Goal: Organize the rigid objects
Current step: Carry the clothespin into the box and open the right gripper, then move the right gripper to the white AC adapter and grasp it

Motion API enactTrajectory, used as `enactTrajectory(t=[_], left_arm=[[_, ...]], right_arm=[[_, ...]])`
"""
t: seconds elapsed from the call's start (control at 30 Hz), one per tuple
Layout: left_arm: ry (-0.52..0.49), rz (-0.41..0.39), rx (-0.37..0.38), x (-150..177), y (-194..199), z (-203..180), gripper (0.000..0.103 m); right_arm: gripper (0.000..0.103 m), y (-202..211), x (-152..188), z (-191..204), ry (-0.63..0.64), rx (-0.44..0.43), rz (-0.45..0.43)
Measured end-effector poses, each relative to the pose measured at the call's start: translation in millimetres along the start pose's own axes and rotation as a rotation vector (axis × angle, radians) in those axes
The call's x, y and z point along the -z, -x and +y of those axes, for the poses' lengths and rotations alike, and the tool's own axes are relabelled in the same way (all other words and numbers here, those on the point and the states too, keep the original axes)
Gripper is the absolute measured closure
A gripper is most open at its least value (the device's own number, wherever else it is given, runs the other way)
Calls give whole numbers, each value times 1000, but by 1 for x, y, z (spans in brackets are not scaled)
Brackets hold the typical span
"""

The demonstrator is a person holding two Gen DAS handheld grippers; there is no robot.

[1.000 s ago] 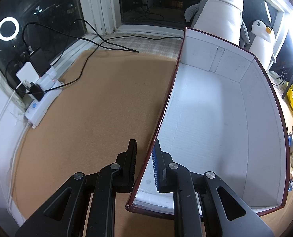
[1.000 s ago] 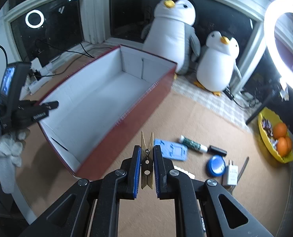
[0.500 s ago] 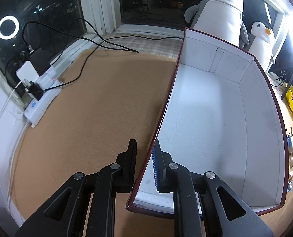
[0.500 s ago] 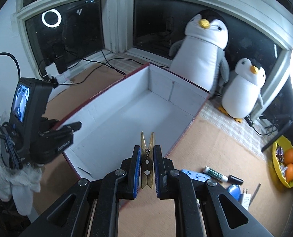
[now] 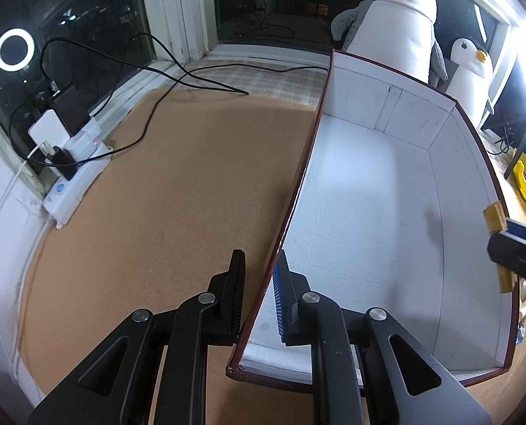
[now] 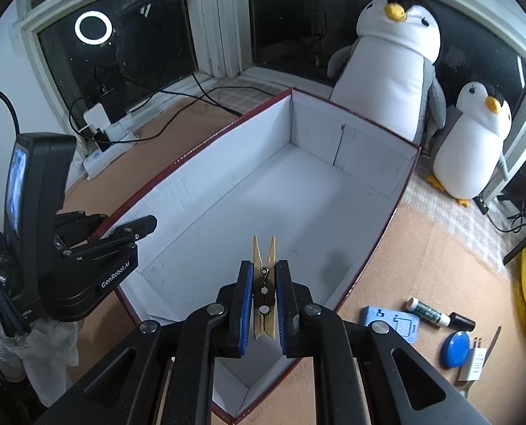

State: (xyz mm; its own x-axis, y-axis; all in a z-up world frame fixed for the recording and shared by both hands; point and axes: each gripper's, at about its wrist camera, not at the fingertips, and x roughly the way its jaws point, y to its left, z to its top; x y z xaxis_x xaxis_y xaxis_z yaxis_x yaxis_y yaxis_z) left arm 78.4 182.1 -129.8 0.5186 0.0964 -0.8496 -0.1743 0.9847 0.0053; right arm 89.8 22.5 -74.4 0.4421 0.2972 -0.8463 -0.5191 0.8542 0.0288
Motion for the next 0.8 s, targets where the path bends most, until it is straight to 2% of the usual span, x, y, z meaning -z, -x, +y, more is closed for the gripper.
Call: enactTrajectory(t=[0.03, 0.17, 0.23, 0.5, 0.8], left_arm=[[0, 0, 1, 0, 0, 1, 89], [-2, 4, -2, 0, 0, 0, 89], [-2, 6, -3, 0, 0, 0, 89], [-10, 18, -9, -1, -1, 0, 89], [-21, 38, -22, -2, -2, 0, 89]], right_arm=[[91, -1, 1, 0, 0, 4, -2], [74, 2, 2, -4, -17, -1, -17], [69, 6, 2, -8, -34, -2, -28], [65, 35, 14, -38, -111, -16, -77], [65, 71, 64, -114, -291, 50, -103]])
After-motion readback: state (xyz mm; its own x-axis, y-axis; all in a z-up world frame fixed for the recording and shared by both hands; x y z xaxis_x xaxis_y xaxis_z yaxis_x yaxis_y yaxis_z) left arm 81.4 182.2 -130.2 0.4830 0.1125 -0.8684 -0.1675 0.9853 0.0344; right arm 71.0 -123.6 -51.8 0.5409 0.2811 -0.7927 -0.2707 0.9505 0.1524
